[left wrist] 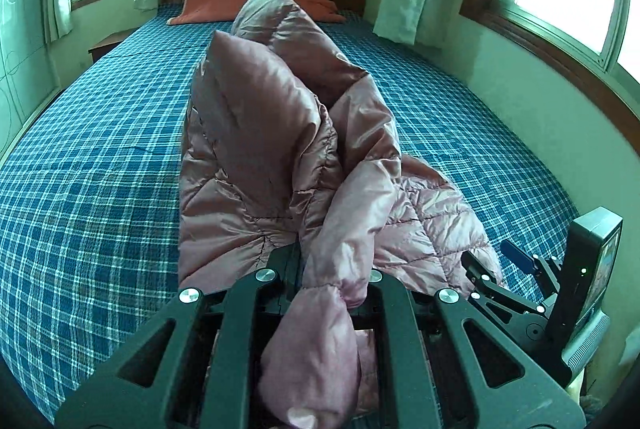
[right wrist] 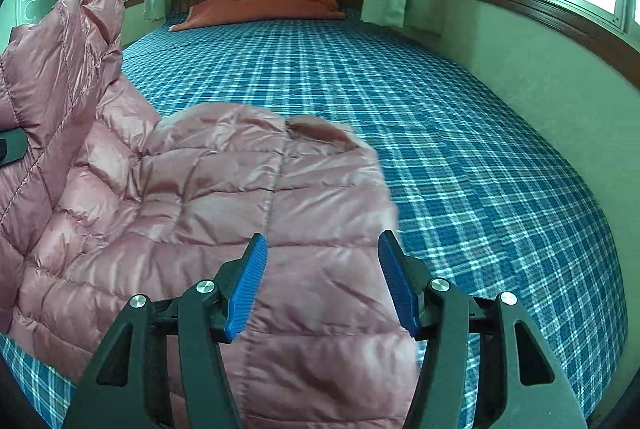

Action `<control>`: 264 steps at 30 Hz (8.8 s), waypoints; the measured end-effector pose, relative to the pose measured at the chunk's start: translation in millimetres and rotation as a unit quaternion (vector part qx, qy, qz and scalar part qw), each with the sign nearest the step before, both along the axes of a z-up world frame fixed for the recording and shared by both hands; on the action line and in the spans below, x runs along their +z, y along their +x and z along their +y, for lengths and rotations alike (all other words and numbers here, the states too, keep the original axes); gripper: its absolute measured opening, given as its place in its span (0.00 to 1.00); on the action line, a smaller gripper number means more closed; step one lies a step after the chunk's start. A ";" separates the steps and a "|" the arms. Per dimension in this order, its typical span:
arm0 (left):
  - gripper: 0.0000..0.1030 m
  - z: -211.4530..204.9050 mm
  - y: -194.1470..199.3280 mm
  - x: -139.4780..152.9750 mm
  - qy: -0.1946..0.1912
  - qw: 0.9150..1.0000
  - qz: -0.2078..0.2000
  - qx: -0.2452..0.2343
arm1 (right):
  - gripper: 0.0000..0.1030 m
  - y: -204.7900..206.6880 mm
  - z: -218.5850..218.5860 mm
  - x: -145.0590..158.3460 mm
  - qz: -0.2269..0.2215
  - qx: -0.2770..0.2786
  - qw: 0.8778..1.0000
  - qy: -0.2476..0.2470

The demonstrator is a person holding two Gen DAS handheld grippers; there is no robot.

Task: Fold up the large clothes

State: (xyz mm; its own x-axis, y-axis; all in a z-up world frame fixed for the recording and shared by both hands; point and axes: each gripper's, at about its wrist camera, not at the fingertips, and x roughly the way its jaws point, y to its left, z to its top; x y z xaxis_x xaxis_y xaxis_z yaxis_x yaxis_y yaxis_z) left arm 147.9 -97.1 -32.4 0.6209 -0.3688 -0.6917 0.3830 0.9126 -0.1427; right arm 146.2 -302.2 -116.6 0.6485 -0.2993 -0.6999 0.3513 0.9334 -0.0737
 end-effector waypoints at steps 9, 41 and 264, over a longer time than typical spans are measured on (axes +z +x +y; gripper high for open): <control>0.10 -96.1 -10.7 -27.9 0.044 0.998 0.022 -0.049 | 0.56 -42.3 -64.4 -12.6 0.015 -0.060 0.998 0.005; 0.13 -159.2 -27.3 -90.3 0.097 0.993 0.041 -0.050 | 0.56 -57.5 -96.0 -35.9 0.039 -0.091 0.995 0.021; 0.79 191.4 113.0 -127.8 -0.291 0.932 0.160 0.146 | 0.69 99.3 40.8 -72.7 -0.059 0.118 0.856 0.499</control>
State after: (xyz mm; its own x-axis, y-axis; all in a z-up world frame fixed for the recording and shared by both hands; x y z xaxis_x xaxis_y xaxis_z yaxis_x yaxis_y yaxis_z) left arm 260.9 94.3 -160.2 0.5494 -0.5870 -0.5946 -0.0166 0.7039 -0.7101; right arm 245.5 -261.4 -189.3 0.6922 0.5592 -0.4562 0.0945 0.5565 0.8255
